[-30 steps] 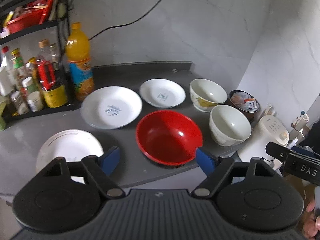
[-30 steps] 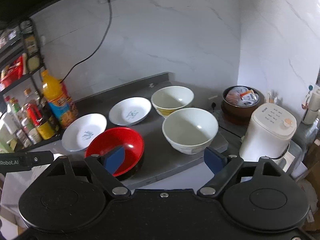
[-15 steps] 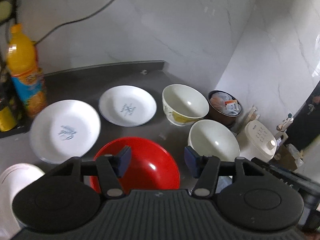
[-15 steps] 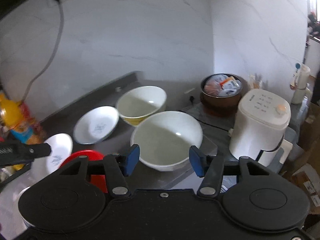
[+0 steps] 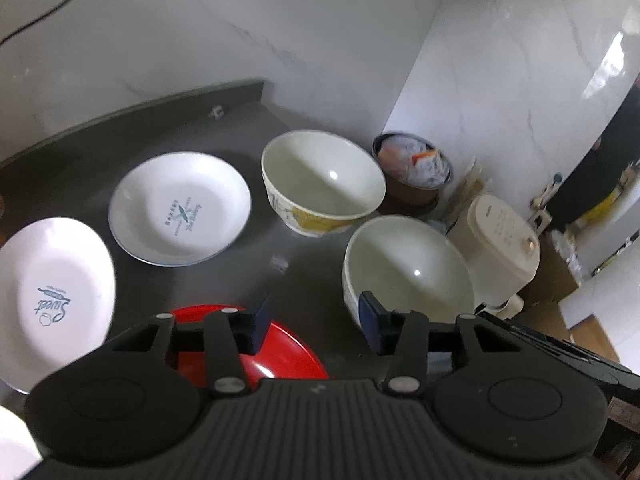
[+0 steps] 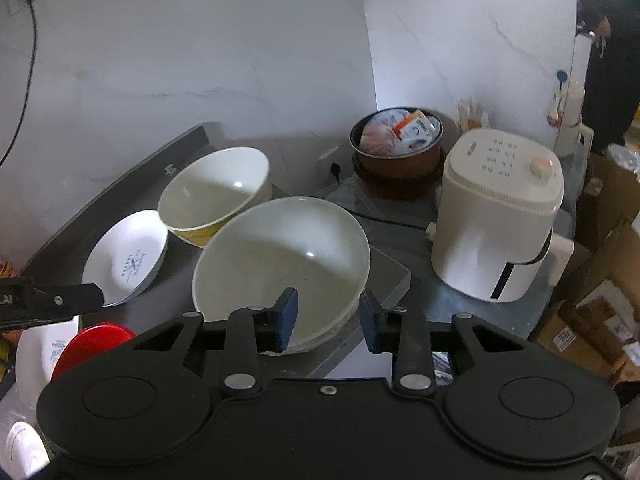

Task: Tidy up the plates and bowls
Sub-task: 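Move both grippers toward the rim of the large white bowl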

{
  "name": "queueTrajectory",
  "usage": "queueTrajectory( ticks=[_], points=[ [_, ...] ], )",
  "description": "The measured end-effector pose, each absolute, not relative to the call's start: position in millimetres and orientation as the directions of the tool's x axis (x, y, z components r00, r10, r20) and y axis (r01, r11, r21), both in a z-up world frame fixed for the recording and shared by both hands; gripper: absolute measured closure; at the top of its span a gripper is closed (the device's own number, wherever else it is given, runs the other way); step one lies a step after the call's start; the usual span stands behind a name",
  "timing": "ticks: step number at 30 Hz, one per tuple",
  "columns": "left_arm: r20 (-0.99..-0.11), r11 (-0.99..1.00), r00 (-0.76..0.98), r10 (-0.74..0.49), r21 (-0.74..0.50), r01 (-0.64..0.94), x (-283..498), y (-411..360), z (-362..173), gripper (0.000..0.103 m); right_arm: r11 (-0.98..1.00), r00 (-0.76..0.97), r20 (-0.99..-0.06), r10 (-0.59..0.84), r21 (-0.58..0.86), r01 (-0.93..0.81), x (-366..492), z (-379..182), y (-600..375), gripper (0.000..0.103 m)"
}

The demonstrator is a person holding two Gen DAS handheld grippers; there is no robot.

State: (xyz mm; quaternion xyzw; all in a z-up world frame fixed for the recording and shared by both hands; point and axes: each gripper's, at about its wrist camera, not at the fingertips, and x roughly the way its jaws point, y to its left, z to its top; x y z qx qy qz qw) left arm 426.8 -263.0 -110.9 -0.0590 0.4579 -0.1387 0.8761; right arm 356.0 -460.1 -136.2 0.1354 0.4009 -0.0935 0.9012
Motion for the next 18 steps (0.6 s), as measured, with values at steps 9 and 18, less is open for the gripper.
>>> queueTrajectory(
  ticks=[9,18],
  points=[
    [-0.815,0.942,0.475,-0.332,-0.261,0.210,461,-287,-140,0.063,0.933,0.637,-0.769,-0.049,0.192,0.304,376,-154,-477,0.077],
    [-0.849,0.953,0.433,-0.304,-0.262,0.155,495,-309,-162,0.067,0.926,0.608,-0.794,-0.003,0.228,0.301,397,-167,-499,0.077]
  ],
)
